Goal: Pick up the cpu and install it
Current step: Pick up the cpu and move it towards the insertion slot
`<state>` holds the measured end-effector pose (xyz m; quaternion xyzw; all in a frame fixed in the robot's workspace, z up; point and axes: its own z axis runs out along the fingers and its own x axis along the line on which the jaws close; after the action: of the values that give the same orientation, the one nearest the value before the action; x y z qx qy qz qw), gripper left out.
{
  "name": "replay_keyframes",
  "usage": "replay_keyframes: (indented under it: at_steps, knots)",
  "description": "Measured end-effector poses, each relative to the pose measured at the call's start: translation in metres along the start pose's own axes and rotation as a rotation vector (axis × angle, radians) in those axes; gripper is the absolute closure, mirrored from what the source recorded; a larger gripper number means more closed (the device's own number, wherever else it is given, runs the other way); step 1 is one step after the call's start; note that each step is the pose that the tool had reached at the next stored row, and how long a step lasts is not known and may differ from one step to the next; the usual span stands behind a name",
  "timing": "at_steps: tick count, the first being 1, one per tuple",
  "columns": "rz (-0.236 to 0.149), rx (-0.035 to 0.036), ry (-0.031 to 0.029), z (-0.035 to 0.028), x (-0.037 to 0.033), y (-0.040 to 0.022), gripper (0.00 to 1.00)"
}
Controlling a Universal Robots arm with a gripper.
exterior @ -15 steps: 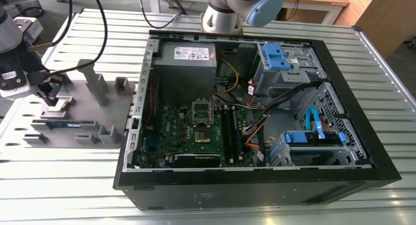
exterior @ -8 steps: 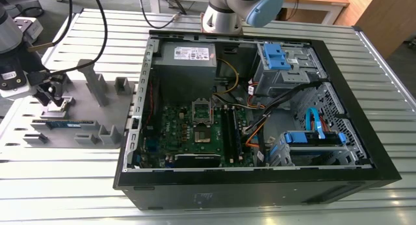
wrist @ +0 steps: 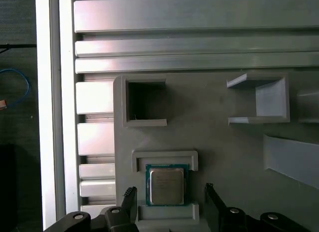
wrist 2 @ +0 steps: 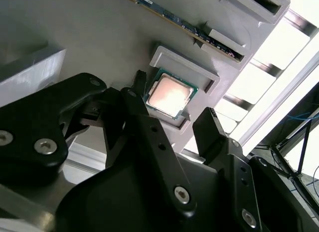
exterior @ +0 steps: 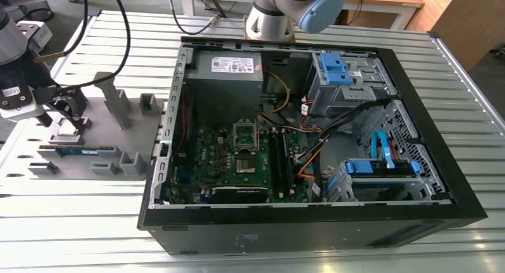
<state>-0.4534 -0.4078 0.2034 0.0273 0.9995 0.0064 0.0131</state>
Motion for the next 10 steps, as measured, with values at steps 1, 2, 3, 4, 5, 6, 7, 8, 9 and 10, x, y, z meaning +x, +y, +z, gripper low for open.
replay_keyframes:
  at_steps: [1,2,3,4,5,6,7,8,9,10]
  knots:
    - [0.000,-0.0002,-0.0005,0.0009,-0.0001,0.0000,0.36]
    - [0.000,-0.0002,-0.0004,0.0018,-0.0001,0.0000,0.36]
    - [0.000,0.0000,-0.0002,0.0028,-0.0002,0.0001,0.36]
    - [0.000,0.0001,-0.0001,0.0037,-0.0003,0.0003,0.36]
    - [0.000,0.0001,-0.0002,0.0048,-0.0004,0.0006,0.36]
    - [0.000,0.0004,0.0000,0.0056,-0.0004,0.0013,0.36]
    - [0.000,0.0006,0.0000,0.0066,-0.0006,0.0025,0.36]
    - [0.000,0.0008,0.0000,0.0078,-0.0007,0.0036,0.36]
    - [0.000,0.0016,-0.0001,0.0091,-0.0007,0.0048,0.36]
    - [0.000,0.0026,-0.0002,0.0104,-0.0006,0.0058,0.36]
